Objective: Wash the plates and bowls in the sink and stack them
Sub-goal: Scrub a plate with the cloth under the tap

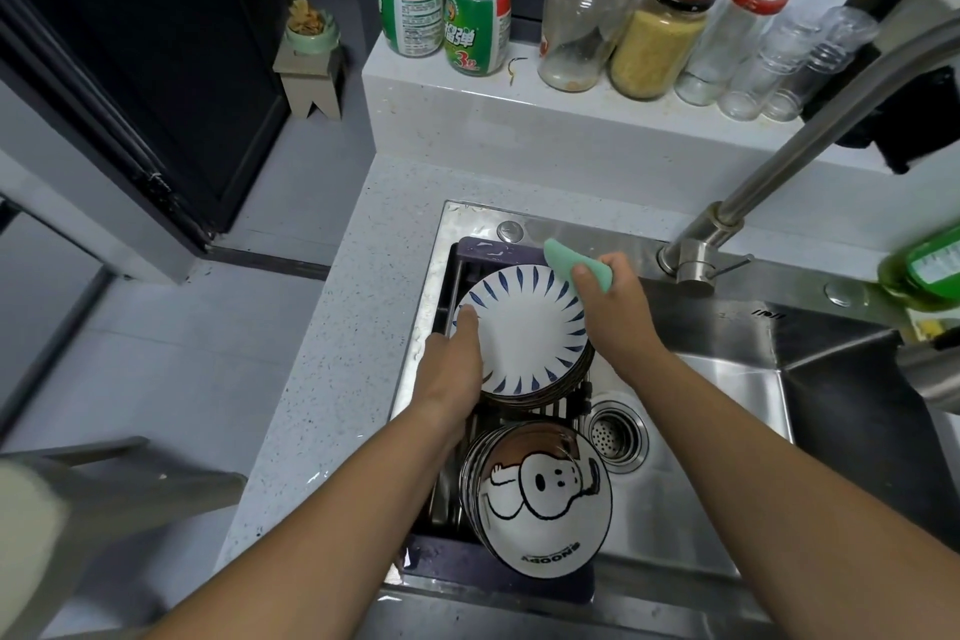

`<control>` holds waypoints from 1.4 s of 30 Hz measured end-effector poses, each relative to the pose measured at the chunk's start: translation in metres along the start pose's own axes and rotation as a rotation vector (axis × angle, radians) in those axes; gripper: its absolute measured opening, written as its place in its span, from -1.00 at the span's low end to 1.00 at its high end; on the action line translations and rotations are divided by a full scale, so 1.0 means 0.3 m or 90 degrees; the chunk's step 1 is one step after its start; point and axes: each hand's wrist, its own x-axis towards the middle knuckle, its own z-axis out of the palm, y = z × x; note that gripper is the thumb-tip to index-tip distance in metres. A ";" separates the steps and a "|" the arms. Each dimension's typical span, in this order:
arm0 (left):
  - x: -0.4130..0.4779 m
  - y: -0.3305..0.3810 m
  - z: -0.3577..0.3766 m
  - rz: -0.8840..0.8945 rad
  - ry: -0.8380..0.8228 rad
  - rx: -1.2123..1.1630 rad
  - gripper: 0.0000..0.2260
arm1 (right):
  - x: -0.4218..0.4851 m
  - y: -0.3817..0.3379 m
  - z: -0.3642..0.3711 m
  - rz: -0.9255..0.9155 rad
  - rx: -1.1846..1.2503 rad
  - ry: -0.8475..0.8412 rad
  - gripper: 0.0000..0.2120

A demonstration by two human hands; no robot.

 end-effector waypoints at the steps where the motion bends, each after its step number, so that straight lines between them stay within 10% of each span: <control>1: 0.002 0.001 -0.005 0.001 -0.004 0.002 -0.19 | -0.001 -0.004 0.008 -0.007 -0.006 -0.001 -0.83; 18: -0.100 0.061 -0.018 -0.002 -0.043 0.001 -0.54 | 0.033 -0.070 -0.006 0.060 0.042 0.022 -0.86; 31: -0.098 0.086 0.006 0.027 0.004 -0.036 -0.24 | -0.004 -0.065 -0.045 0.032 0.091 0.133 -0.86; 42: -0.248 0.179 0.038 0.137 -0.035 -0.090 -0.72 | -0.123 -0.122 -0.126 0.068 0.258 0.239 -0.89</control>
